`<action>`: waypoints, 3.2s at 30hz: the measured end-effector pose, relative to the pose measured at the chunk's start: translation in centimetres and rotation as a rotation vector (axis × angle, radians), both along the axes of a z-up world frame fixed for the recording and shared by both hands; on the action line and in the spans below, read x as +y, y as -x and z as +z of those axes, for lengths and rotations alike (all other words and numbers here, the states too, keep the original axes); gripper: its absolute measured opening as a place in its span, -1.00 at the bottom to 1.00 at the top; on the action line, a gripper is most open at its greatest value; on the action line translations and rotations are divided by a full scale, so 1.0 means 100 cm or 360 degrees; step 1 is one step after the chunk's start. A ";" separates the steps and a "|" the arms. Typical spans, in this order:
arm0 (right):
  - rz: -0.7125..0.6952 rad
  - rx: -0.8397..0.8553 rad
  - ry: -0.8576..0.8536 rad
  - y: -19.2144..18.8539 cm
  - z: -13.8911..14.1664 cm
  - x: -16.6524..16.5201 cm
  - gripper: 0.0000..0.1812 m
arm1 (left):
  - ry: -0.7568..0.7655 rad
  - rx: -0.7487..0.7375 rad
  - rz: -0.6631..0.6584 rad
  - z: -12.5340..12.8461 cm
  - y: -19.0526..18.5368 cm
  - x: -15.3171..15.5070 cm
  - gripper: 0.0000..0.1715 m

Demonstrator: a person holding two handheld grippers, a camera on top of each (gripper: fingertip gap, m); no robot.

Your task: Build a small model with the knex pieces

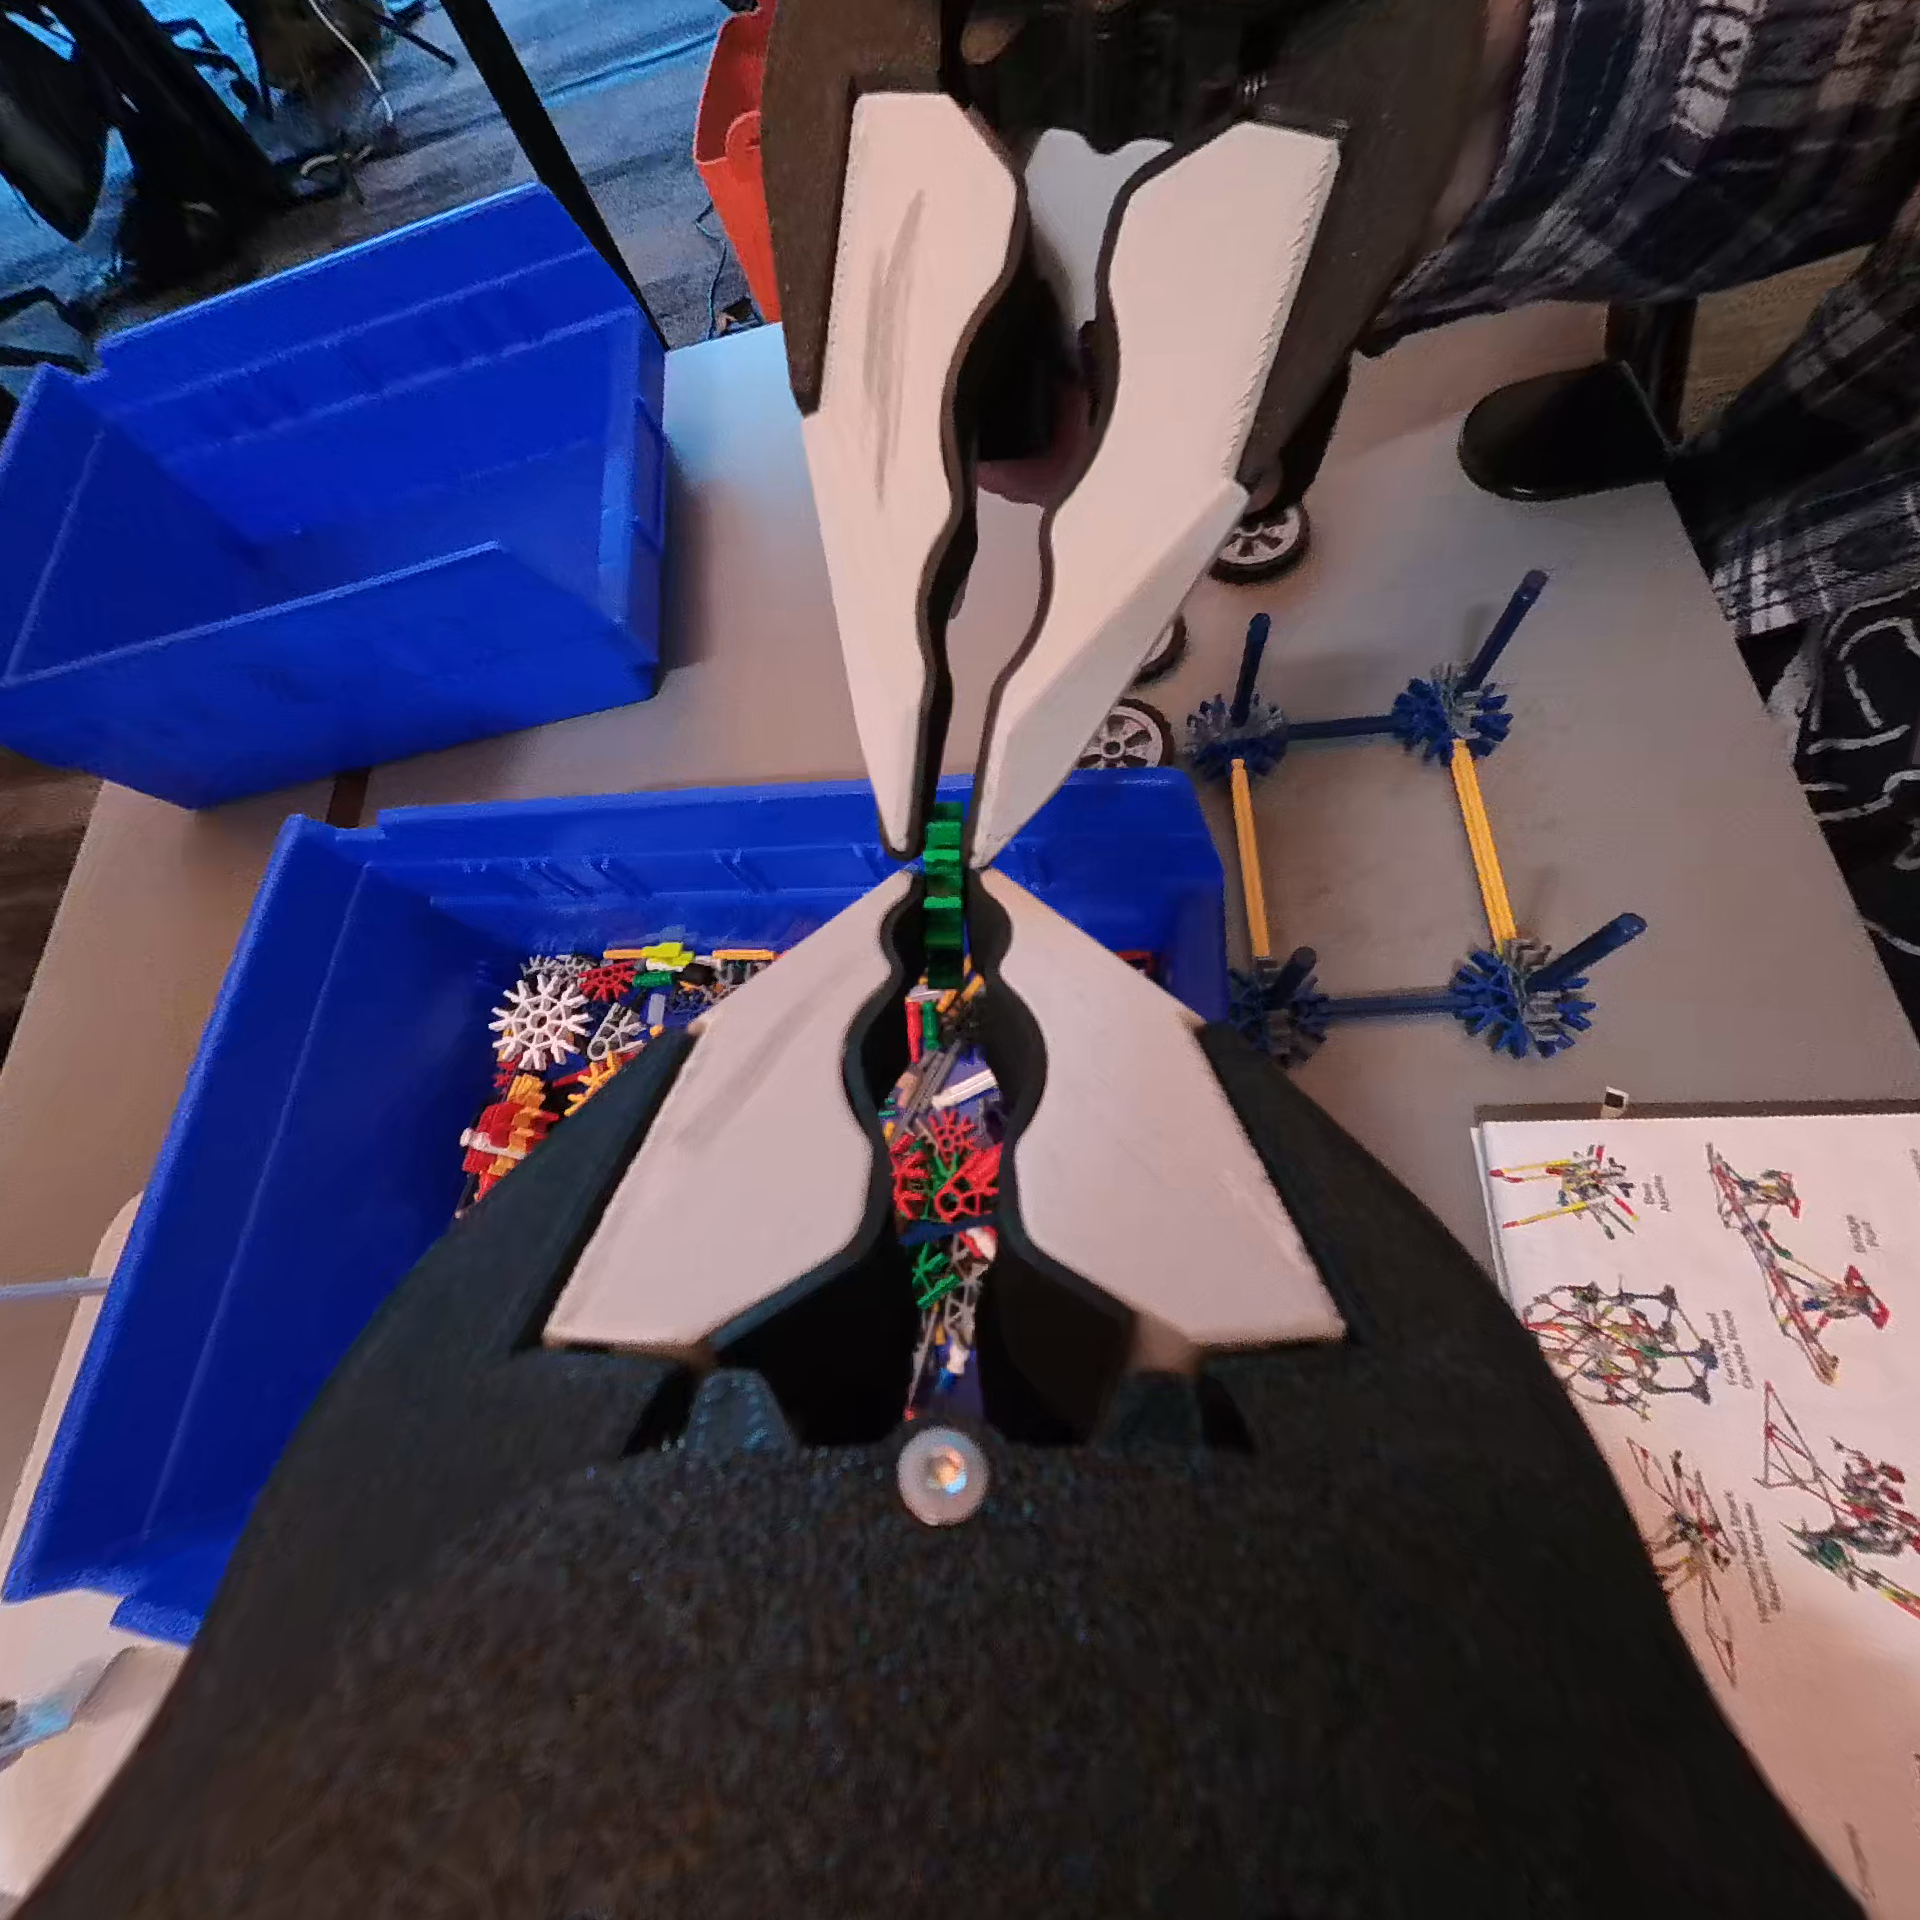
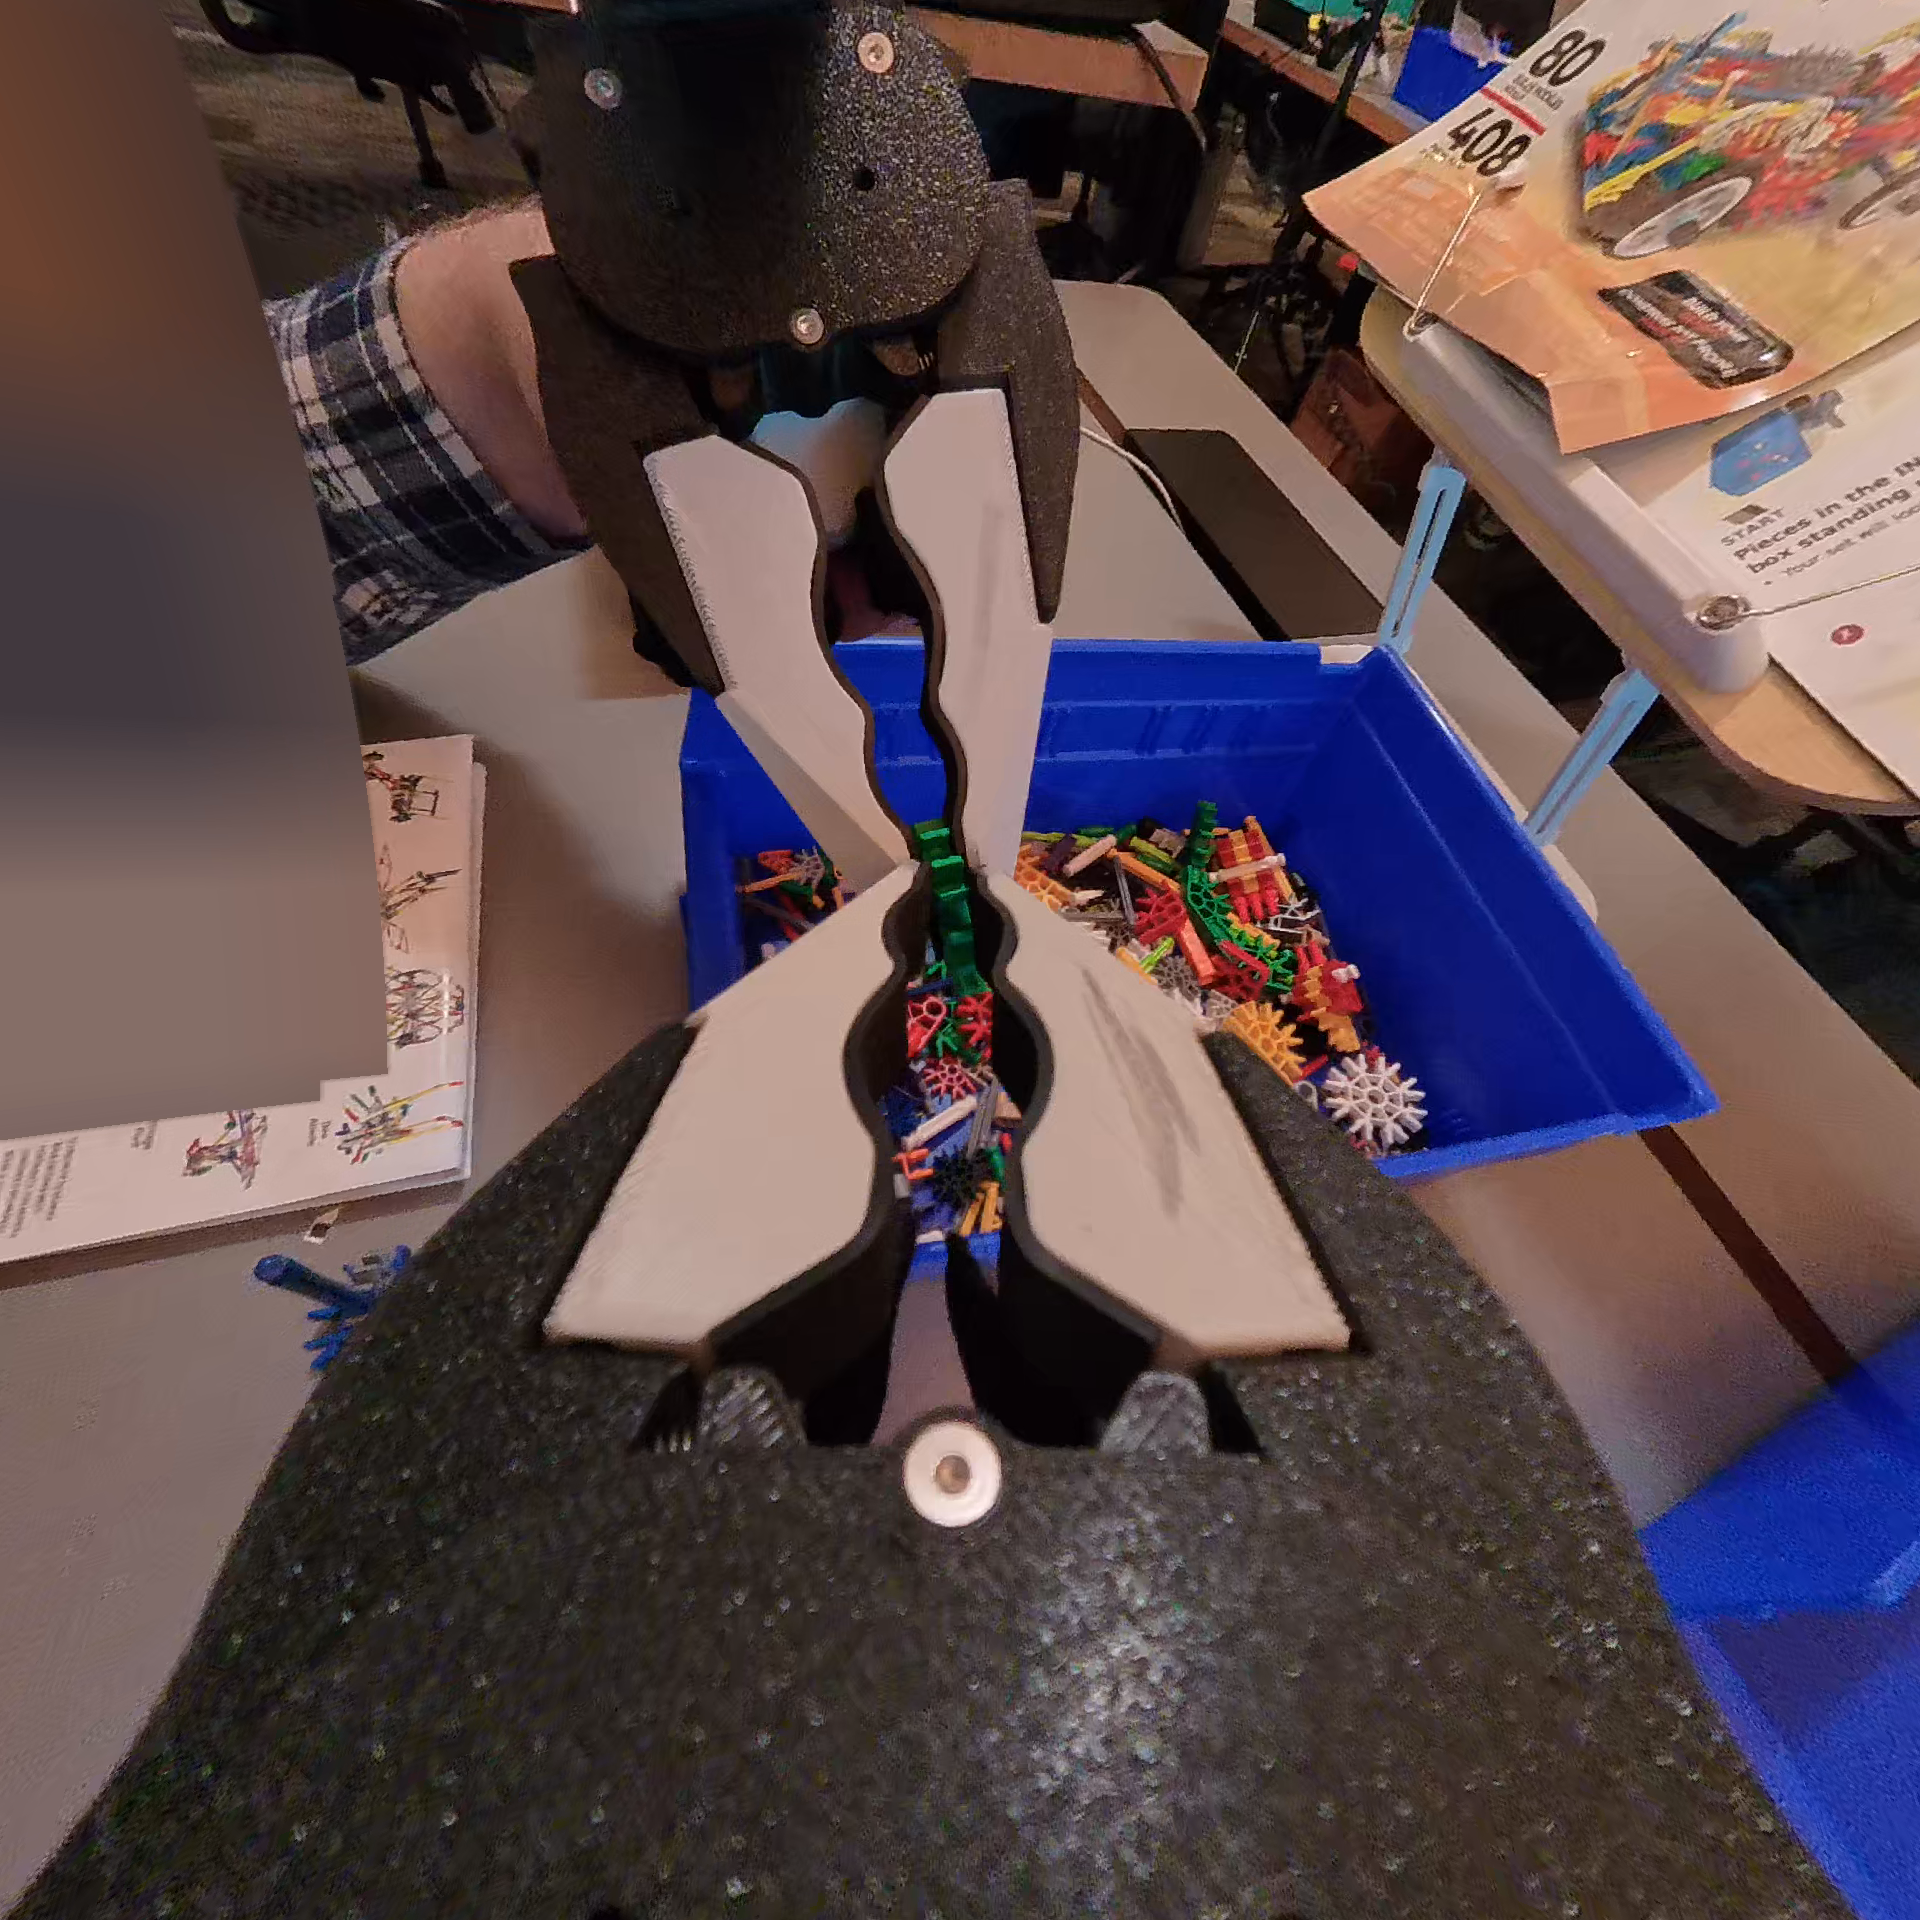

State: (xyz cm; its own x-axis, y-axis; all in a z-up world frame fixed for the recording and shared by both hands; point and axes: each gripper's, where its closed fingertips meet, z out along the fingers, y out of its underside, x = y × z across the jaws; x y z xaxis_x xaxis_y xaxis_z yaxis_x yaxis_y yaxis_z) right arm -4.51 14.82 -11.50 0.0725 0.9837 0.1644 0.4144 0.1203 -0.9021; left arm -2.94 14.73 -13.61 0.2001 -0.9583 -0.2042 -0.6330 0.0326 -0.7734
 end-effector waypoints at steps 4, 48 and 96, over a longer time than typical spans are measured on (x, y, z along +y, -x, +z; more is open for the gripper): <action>-0.0006 0.0001 -0.0029 -0.003 -0.001 -0.003 -0.94 | 0.0001 -0.0011 -0.0026 0.000 -0.004 -0.003 -0.96; -0.0189 0.0514 0.0526 -0.032 0.011 0.000 -0.95 | 0.0212 -0.0393 -0.0080 0.020 -0.019 -0.005 -0.93; -0.0164 0.0357 0.0234 -0.034 0.004 -0.014 -0.94 | 0.0119 -0.0269 -0.0123 0.016 -0.028 -0.016 -0.94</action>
